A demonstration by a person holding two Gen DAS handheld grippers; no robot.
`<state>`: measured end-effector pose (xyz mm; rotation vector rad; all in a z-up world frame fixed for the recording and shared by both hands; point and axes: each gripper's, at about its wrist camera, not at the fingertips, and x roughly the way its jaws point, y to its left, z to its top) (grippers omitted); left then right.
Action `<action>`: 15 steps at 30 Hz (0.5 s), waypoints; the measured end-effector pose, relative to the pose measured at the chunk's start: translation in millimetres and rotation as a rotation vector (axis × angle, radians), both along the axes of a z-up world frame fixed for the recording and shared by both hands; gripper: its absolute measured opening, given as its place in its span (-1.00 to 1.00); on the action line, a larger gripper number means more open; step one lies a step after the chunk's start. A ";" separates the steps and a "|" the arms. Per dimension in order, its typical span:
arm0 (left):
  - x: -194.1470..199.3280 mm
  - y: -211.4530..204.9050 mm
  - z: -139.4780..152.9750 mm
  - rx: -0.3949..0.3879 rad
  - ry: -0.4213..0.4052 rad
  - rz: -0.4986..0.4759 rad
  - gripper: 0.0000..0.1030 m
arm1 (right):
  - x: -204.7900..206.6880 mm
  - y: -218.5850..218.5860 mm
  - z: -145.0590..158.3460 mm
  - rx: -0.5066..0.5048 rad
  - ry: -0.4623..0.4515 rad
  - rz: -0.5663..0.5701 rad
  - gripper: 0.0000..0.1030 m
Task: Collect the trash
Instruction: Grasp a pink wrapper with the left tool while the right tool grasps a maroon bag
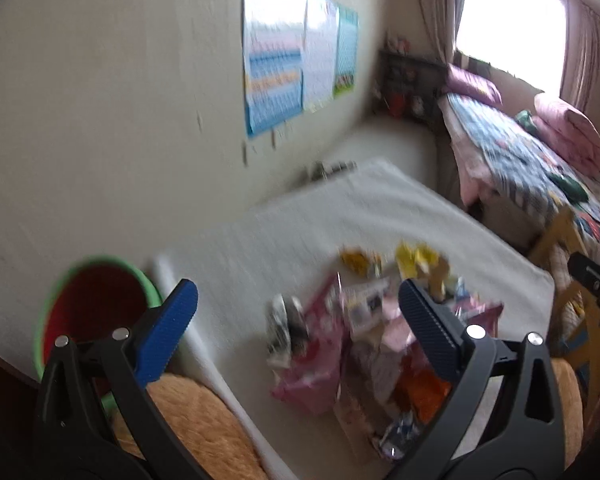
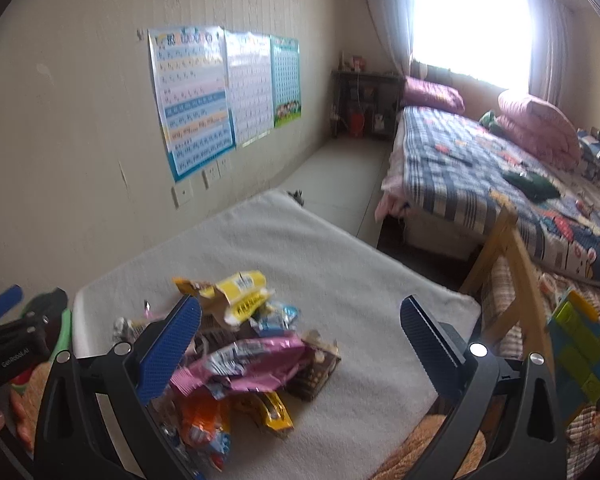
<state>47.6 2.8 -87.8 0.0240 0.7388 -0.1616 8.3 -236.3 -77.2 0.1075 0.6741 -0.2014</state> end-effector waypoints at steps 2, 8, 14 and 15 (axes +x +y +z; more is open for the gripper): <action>4.6 3.4 -23.0 -0.010 0.079 0.000 0.66 | -0.1 -3.9 -11.9 0.013 0.026 0.004 0.87; 17.4 -1.1 -83.1 -0.030 0.267 -0.011 0.42 | 5.5 -9.8 -40.1 0.072 0.093 0.018 0.87; 21.3 -21.1 -95.9 0.008 0.276 -0.076 -0.04 | 9.6 -11.2 -56.5 0.128 0.135 0.035 0.87; 22.6 -22.4 -94.3 0.012 0.266 -0.082 -0.11 | 11.1 -11.4 -58.3 0.147 0.144 0.037 0.87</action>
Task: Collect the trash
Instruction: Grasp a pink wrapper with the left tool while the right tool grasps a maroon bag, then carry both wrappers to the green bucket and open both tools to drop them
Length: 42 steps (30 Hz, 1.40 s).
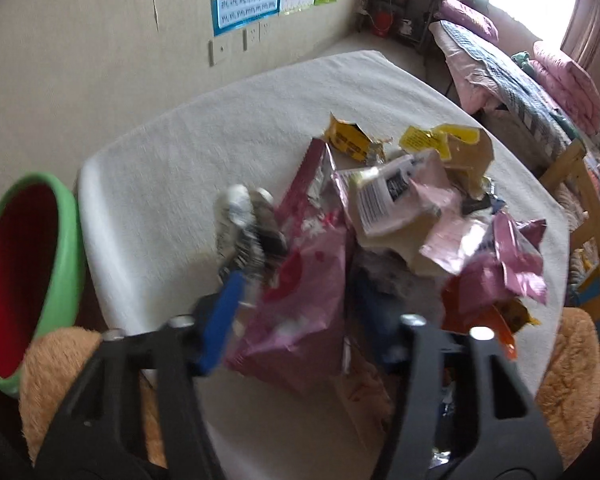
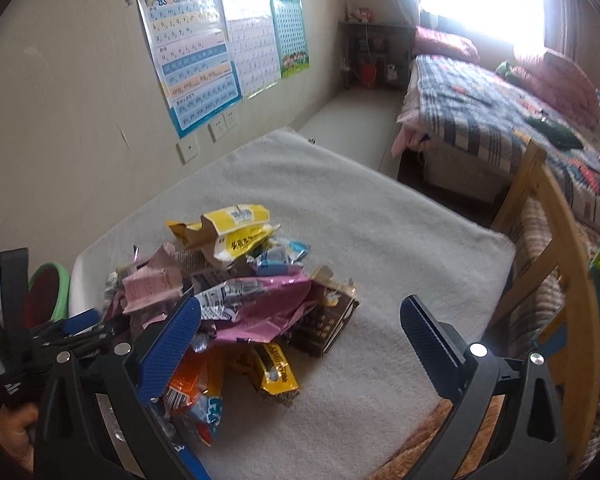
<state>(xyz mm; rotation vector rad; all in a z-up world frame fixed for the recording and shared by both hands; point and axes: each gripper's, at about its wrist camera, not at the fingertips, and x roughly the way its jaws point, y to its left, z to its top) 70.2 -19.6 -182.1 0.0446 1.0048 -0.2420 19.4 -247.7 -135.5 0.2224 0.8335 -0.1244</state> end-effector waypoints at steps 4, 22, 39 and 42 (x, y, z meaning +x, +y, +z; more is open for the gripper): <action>-1.8 3.6 6.7 -0.067 0.003 -0.017 -0.64 | 5.6 3.6 -7.4 0.071 0.030 0.009 0.87; -13.5 15.4 49.2 -0.072 -0.115 -0.010 -0.73 | 43.0 15.1 -42.3 0.354 0.145 0.045 -0.01; -15.2 91.6 104.0 -0.045 -0.279 0.158 -0.72 | 39.7 124.5 69.1 0.072 -0.121 0.327 -0.05; -17.6 123.8 103.0 -0.025 -0.285 0.228 -0.72 | 49.0 160.2 64.8 0.092 -0.106 0.410 -0.05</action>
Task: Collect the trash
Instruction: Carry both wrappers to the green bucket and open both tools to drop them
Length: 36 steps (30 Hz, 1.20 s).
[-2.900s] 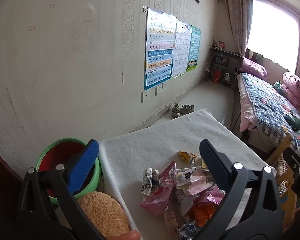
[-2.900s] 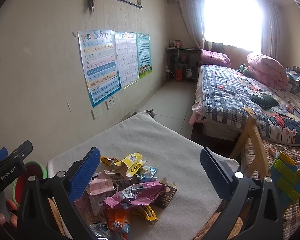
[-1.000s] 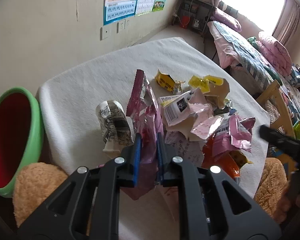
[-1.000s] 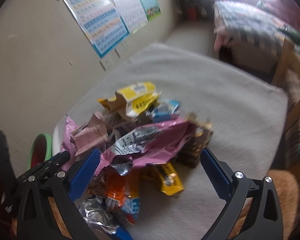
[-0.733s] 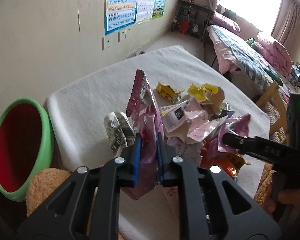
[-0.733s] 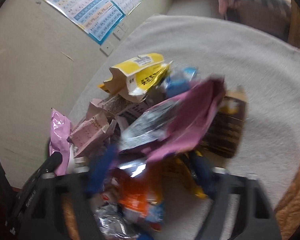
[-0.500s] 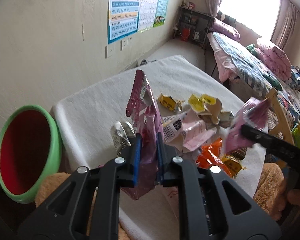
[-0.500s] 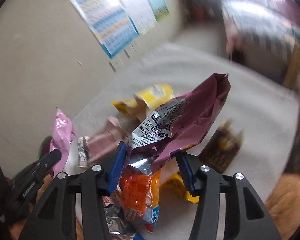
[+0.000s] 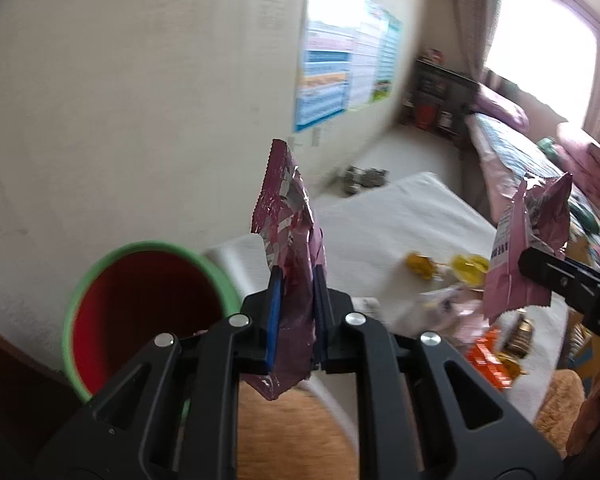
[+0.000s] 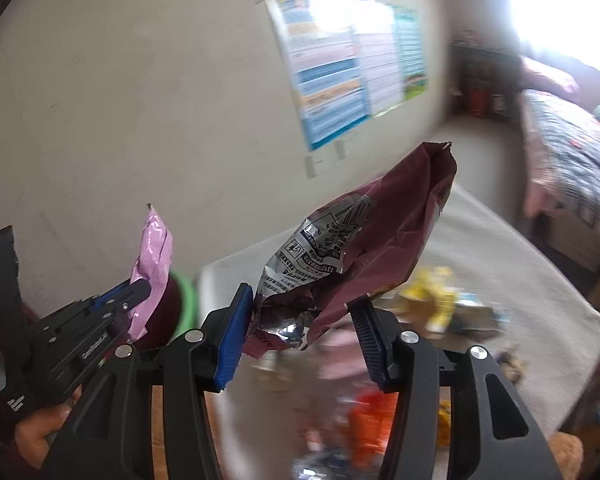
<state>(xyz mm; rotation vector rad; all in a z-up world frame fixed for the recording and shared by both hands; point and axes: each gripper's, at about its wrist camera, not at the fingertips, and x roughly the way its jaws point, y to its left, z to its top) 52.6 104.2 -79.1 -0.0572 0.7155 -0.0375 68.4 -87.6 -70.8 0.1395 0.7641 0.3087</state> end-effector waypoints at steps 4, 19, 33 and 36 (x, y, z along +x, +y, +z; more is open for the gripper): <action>-3.7 50.4 -9.8 0.019 0.022 0.117 -0.72 | 11.7 52.0 -5.6 -0.028 -0.013 0.133 -0.03; -9.5 156.3 -78.8 0.024 0.211 0.335 -0.70 | 43.9 223.4 -59.2 -0.211 0.029 0.586 -0.03; -4.7 143.5 -72.0 0.033 0.165 0.336 0.15 | 25.5 171.0 -34.0 -0.158 -0.021 0.454 0.54; -4.3 123.8 -57.3 -0.025 0.132 0.277 0.15 | 16.7 131.6 -24.8 -0.152 -0.043 0.360 0.57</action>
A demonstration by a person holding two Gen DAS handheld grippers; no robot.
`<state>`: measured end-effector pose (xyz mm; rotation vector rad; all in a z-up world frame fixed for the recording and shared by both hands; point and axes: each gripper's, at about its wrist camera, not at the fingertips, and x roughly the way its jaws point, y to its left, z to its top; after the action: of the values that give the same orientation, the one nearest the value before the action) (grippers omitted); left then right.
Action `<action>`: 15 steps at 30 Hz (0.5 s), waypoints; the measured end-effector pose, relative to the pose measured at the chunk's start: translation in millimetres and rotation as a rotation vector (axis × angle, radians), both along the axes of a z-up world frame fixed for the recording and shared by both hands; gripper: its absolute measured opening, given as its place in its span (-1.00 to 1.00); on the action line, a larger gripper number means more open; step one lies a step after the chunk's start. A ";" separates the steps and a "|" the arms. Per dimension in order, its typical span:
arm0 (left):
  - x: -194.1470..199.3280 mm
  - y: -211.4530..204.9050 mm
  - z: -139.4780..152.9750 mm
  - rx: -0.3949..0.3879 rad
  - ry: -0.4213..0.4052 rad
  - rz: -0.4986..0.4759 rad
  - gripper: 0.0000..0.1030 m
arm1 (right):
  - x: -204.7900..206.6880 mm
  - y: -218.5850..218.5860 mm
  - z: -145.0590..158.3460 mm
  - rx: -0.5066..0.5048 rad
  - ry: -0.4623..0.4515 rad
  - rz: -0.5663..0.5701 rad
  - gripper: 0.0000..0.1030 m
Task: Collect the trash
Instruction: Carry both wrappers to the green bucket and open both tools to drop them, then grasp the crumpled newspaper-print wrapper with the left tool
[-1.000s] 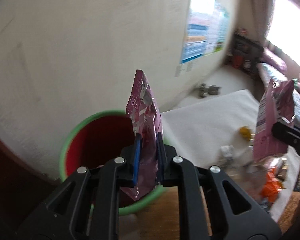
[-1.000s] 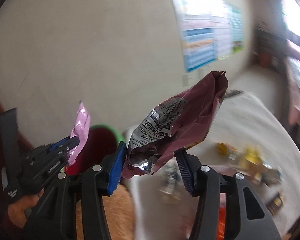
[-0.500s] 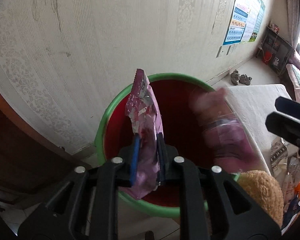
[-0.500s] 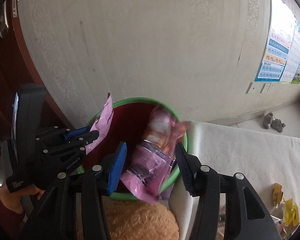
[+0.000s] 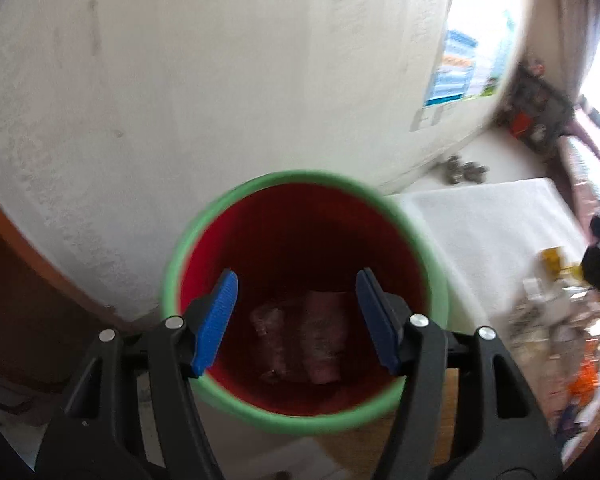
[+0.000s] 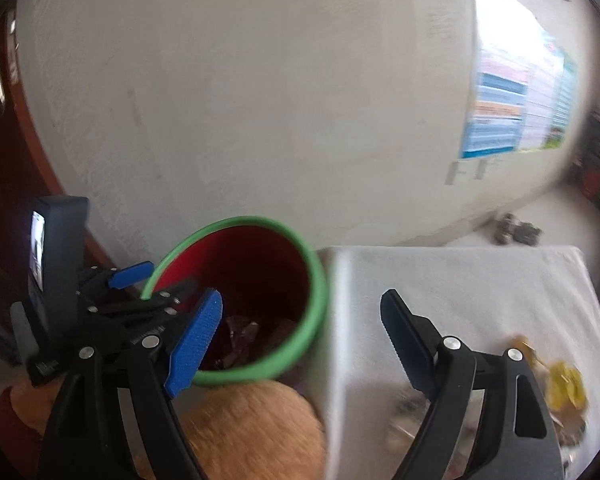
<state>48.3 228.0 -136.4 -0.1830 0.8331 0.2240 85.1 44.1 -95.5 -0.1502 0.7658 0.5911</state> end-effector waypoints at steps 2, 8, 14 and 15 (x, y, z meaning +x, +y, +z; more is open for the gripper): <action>2.7 -21.6 10.8 -0.038 -0.019 -0.052 0.22 | -8.3 -34.7 1.5 0.001 -0.005 -0.089 0.60; 20.3 -109.7 20.4 -0.133 -0.022 -0.231 0.52 | -32.1 -124.0 -9.0 0.013 0.041 -0.342 0.60; 53.2 -175.0 -13.6 -0.158 0.112 -0.304 0.52 | -67.0 -193.1 -18.5 0.064 0.065 -0.526 0.60; 59.3 -181.9 -21.8 -0.150 0.142 -0.304 0.51 | -70.9 -200.4 -19.7 0.070 0.068 -0.543 0.60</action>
<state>107.6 46.1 -158.2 -0.1796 1.0076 -0.1125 14.2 -156.3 -115.2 0.1419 0.8087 0.1063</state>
